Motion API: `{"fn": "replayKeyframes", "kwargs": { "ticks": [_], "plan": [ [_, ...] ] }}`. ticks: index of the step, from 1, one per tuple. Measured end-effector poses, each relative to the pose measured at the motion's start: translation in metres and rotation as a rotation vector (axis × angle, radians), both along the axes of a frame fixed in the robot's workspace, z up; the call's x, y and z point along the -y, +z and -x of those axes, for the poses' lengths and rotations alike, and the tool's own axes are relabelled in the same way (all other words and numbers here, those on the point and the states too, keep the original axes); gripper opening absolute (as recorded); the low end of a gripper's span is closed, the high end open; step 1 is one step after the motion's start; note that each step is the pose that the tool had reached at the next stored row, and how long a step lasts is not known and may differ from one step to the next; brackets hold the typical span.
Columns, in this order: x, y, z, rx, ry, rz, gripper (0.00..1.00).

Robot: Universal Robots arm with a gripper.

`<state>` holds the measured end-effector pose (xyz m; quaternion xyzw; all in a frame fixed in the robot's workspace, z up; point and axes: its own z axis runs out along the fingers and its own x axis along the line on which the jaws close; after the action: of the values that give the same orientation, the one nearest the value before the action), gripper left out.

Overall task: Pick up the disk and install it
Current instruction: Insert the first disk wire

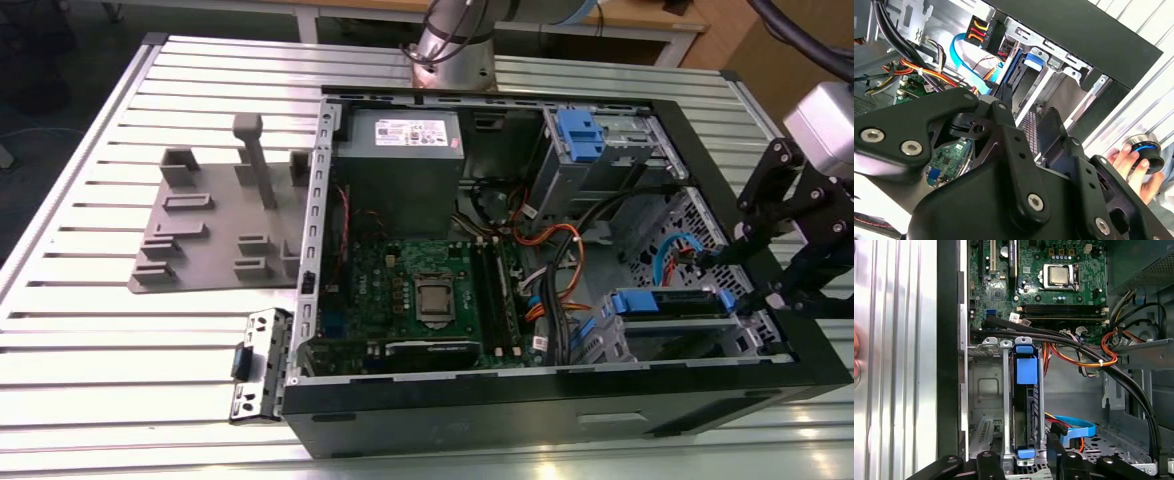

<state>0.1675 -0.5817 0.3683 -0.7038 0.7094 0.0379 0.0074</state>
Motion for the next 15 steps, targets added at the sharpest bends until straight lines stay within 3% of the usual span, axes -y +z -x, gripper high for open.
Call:
{"fn": "replayKeyframes", "kwargs": {
  "ticks": [15],
  "plan": [
    [-0.0033, -0.0004, -0.0014, 0.0, 0.0, 0.0002, 0.47]
  ]
}}
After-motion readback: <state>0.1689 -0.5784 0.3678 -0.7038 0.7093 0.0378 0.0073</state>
